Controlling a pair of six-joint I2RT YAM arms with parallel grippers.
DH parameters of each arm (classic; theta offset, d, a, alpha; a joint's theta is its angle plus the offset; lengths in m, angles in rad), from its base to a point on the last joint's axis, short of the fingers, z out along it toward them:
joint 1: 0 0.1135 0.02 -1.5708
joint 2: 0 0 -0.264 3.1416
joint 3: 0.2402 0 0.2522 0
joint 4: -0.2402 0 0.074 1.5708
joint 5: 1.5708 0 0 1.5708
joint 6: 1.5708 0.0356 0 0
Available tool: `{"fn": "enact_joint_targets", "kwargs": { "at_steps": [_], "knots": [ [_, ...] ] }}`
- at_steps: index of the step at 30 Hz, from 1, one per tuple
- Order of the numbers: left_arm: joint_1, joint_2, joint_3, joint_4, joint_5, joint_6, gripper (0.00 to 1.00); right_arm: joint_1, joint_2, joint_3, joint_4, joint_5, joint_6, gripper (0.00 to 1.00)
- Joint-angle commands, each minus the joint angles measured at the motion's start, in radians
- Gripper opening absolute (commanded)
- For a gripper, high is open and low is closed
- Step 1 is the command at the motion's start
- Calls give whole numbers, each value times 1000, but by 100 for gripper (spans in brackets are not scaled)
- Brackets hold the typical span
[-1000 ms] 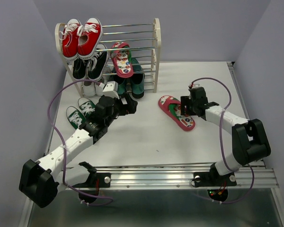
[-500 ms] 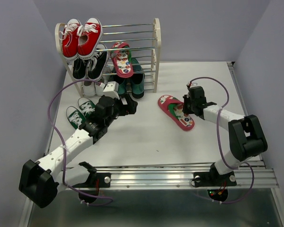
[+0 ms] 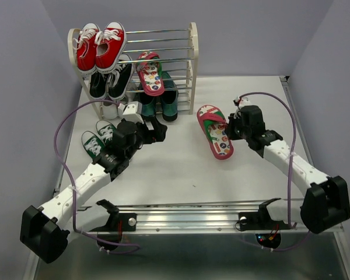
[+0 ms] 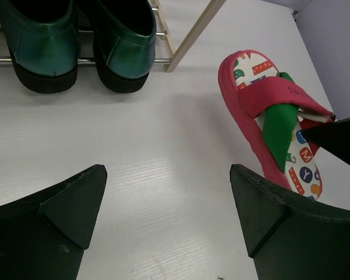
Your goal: Place and organize the shoes onto the shoe shelf
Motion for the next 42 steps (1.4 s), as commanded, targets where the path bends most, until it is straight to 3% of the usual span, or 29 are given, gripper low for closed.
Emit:
{"fn": "enact_joint_targets", "kwargs": {
  "at_steps": [1, 6, 11, 17, 28, 42],
  "knots": [
    [-1, -29, -24, -9, -18, -24, 99, 80, -104, 55, -20, -97, 24, 1],
    [-1, -58, -50, -34, -75, -70, 99, 155, -148, 164, -67, -147, 69, 1],
    [1, -84, -60, -71, -140, -102, 99, 202, -81, 278, -25, -114, 116, 1],
    [1, -125, -68, -129, -186, -136, 99, 291, 48, 457, 8, 156, 166, 1],
    [2, -167, -27, -244, -282, -208, 99, 377, 232, 680, 23, 518, 203, 1],
    [2, -224, -39, -232, -302, -206, 99, 425, 387, 864, 17, 756, 209, 1]
  ]
}}
